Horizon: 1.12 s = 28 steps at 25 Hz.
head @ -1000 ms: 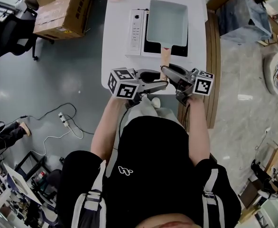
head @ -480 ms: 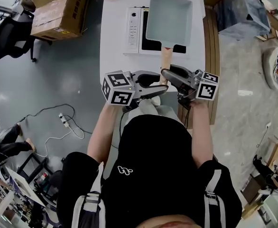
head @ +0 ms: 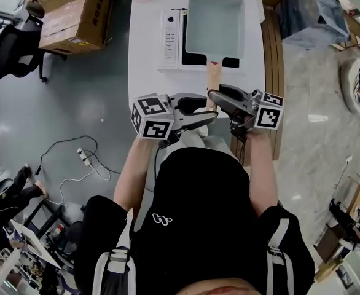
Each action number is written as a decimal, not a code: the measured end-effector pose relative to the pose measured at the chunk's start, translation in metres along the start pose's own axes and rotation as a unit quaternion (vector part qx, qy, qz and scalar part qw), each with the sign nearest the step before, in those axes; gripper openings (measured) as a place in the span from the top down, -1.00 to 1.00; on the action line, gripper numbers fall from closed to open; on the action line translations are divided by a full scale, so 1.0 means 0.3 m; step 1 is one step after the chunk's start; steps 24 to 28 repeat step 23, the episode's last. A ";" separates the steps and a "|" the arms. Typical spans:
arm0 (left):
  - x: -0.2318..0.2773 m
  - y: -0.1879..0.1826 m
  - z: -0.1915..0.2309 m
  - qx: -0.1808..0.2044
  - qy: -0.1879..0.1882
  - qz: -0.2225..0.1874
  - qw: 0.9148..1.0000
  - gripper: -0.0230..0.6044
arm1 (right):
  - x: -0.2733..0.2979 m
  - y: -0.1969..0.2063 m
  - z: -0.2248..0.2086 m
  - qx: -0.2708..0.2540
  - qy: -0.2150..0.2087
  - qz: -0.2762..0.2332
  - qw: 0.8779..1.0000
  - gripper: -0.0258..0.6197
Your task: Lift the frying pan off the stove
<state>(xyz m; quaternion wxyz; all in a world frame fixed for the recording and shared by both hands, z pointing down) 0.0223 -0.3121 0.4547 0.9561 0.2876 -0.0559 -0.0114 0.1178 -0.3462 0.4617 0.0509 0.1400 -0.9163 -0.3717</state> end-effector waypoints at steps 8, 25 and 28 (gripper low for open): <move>-0.005 -0.013 -0.017 0.004 0.001 -0.007 1.000 0.28 | 0.001 -0.016 0.015 -0.008 -0.004 -0.005 1.000 0.40; -0.009 -0.020 -0.034 0.004 0.007 -0.017 1.000 0.28 | 0.000 -0.030 0.030 -0.014 -0.007 -0.006 1.000 0.39; -0.009 -0.020 -0.034 0.004 0.007 -0.017 1.000 0.28 | 0.000 -0.030 0.030 -0.014 -0.007 -0.006 1.000 0.39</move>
Point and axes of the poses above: the fingertips, and each gripper's own axes: x forward along the fingers, z to its left, y out of its underside, the point moved 6 cm from there along -x, backward along the fingers, and after that the axes turned 11 degrees about -x, right-handed, at the moved point
